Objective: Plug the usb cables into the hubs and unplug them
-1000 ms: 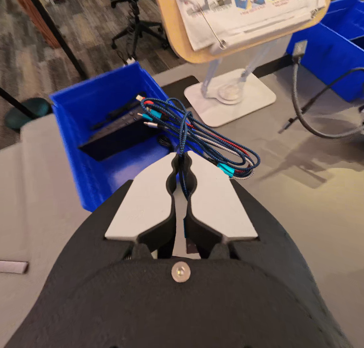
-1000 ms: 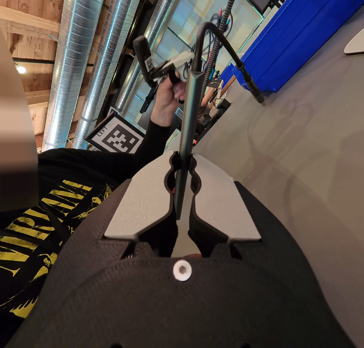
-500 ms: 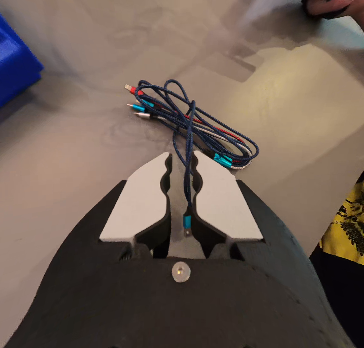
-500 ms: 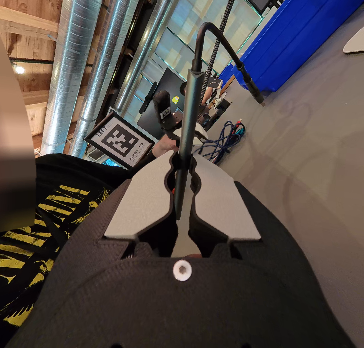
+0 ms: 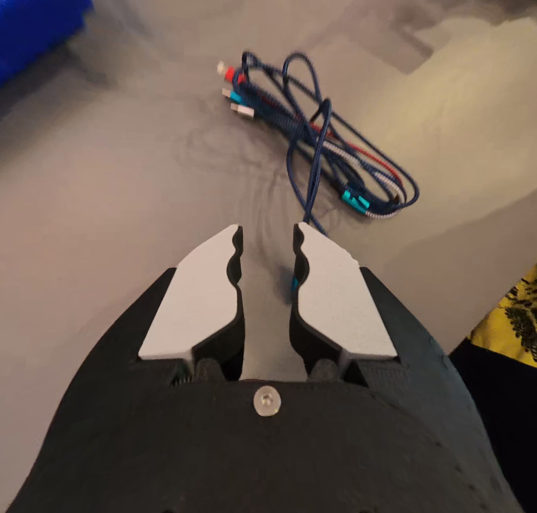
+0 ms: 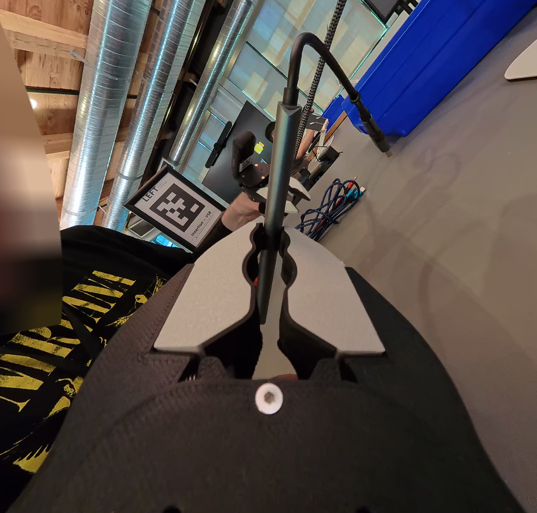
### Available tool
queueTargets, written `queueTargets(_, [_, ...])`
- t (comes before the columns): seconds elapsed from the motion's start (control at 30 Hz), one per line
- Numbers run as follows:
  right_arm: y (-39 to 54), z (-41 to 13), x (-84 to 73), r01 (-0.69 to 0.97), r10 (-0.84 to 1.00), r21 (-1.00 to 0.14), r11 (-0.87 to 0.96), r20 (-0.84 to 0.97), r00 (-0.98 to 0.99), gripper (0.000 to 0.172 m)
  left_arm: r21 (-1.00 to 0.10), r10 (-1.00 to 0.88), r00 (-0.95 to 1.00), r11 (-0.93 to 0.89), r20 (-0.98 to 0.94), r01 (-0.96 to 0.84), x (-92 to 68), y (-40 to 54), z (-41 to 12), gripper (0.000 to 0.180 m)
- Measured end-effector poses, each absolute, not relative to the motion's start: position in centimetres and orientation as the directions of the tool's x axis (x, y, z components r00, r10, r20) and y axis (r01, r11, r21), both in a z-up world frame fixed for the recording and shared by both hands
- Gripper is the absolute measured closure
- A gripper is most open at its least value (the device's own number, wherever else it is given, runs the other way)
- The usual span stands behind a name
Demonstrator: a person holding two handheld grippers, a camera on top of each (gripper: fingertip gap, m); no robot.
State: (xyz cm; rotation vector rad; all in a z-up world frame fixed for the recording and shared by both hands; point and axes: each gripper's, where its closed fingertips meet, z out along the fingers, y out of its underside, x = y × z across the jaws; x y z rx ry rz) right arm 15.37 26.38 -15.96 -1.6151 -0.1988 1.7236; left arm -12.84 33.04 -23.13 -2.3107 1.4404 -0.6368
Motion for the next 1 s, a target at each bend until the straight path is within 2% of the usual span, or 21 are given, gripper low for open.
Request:
queueTargets(0.13, [26.4,-16.0,15.3,-0.405,0.604,-0.581,-0.706,-0.793,0.084,0.161,-0.384,-0.851,0.422,-0.520,0.314,-0.763,-14.6,30.0,-25.7,0.160])
queueTargets(0.2, [26.4,-16.0,15.3,-0.407,0.604,-0.581,-0.705,-0.792,0.084,0.161,-0.379,-0.826,0.449,-0.558,0.341,-0.738,-14.4,28.8,-26.4,0.164])
queueTargets(0.27, [26.4,-16.0,15.4,-0.410,0.603,-0.580,-0.704,-0.793,0.085,0.161,-0.404,-0.796,0.447,-0.597,0.409,-0.693,-13.2,27.1,-26.2,0.166])
queueTargets(0.33, [26.5,-16.0,15.4,-0.411,0.603,-0.579,-0.704,-0.794,0.085,0.161,-0.419,-0.772,0.388,-0.611,0.504,-0.672,-11.1,24.1,-25.3,0.160])
queueTargets(0.47, [26.5,-16.0,15.4,-0.413,0.603,-0.579,-0.703,-0.793,0.084,0.161,-0.586,-0.801,0.197,-0.558,0.565,-0.587,-6.4,20.1,-21.4,0.149])
queueTargets(0.57, [26.5,-15.9,15.4,-0.416,0.603,-0.578,-0.702,-0.793,0.085,0.161,-0.737,-0.905,0.048,-0.374,0.422,-0.563,-6.1,20.3,-18.3,0.151])
queueTargets(0.63, [26.5,-15.9,15.4,-0.416,0.604,-0.579,-0.701,-0.793,0.085,0.161,-0.789,-0.978,0.036,-0.188,0.207,-0.584,-7.2,22.6,-16.8,0.152])
queueTargets(0.67, [26.5,-15.9,15.4,-0.417,0.604,-0.579,-0.701,-0.792,0.084,0.161,-0.775,-0.999,0.012,-0.034,0.033,-0.631,-8.0,23.9,-16.5,0.152])
queueTargets(0.7, [26.5,-15.9,15.5,-0.418,0.604,-0.579,-0.701,-0.792,0.084,0.161,-0.725,-0.989,-0.052,0.136,-0.138,-0.675,-8.6,24.8,-16.3,0.153])
queueTargets(0.77, [26.5,-15.9,15.4,-0.415,0.604,-0.579,-0.702,-0.792,0.084,0.161,-0.559,-0.914,-0.227,0.387,-0.336,-0.733,-9.2,25.6,-17.2,0.155])
queueTargets(0.83, [26.5,-16.0,15.4,-0.413,0.605,-0.580,-0.702,-0.792,0.084,0.161,-0.358,-0.800,-0.419,0.576,-0.428,-0.735,-9.0,25.9,-19.3,0.150])
queueTargets(0.9, [26.5,-15.9,15.4,-0.413,0.607,-0.582,-0.701,-0.790,0.082,0.161,-0.198,-0.655,-0.565,0.723,-0.502,-0.662,-8.0,26.3,-20.8,0.141])
queueTargets(1.0, [26.5,-15.8,15.5,-0.420,0.613,-0.584,-0.694,-0.786,0.081,0.161,-0.082,-0.487,-0.713,0.849,-0.505,-0.522,-6.7,25.5,-23.0,0.130])
